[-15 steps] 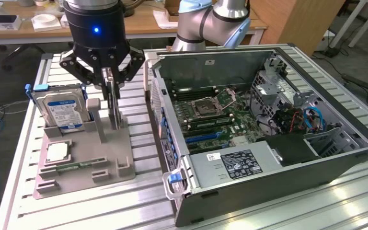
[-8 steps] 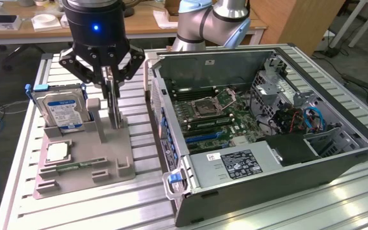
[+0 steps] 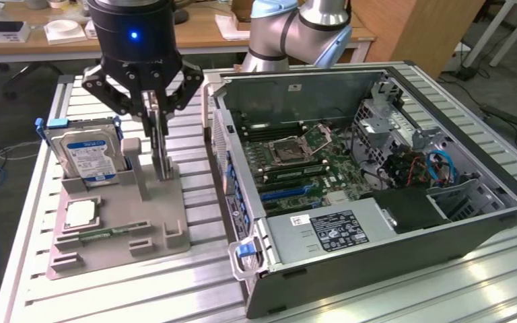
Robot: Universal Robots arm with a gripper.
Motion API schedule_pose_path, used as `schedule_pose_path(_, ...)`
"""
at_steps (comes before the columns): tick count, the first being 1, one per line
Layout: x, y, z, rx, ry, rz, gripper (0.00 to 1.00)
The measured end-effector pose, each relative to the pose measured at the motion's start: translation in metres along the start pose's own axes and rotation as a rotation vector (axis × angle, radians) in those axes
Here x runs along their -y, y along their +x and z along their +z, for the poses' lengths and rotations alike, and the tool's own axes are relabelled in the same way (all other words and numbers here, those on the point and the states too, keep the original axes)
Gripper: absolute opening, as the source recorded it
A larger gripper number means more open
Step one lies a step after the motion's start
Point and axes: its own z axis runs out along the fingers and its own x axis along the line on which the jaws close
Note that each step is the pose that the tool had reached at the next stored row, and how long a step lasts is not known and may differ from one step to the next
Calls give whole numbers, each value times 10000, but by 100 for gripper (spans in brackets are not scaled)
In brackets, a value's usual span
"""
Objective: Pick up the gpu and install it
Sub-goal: 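Pick up the gpu and move the gpu toward the slot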
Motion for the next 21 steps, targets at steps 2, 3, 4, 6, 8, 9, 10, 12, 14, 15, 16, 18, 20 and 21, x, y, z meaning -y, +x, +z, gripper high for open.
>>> schedule_pose_path(2,0,0,-8,-1,0,-2,26)
schedule_pose_path(3,-1,0,-13,-1,0,-3,26)
schedule_pose_path(4,-1,0,-17,-1,0,-4,26)
schedule_pose_path(6,-1,0,-23,0,-1,-6,26)
schedule_pose_path(8,-2,0,-32,-1,0,-7,26)
schedule_pose_path(9,-2,0,-36,-1,0,-8,26)
schedule_pose_path(10,-2,0,-40,0,-1,-8,26)
schedule_pose_path(12,-2,-1,-48,-1,-1,-10,26)
schedule_pose_path(14,-3,-1,-56,-1,-1,-11,26)
schedule_pose_path(15,-3,0,-61,-1,-1,-11,26)
schedule_pose_path(16,-3,-1,-66,-1,0,-12,26)
schedule_pose_path(18,-4,0,-76,-1,0,-14,26)
schedule_pose_path(20,-4,-1,-86,-2,0,-16,26)
schedule_pose_path(21,-4,-1,-90,-1,-1,-17,26)
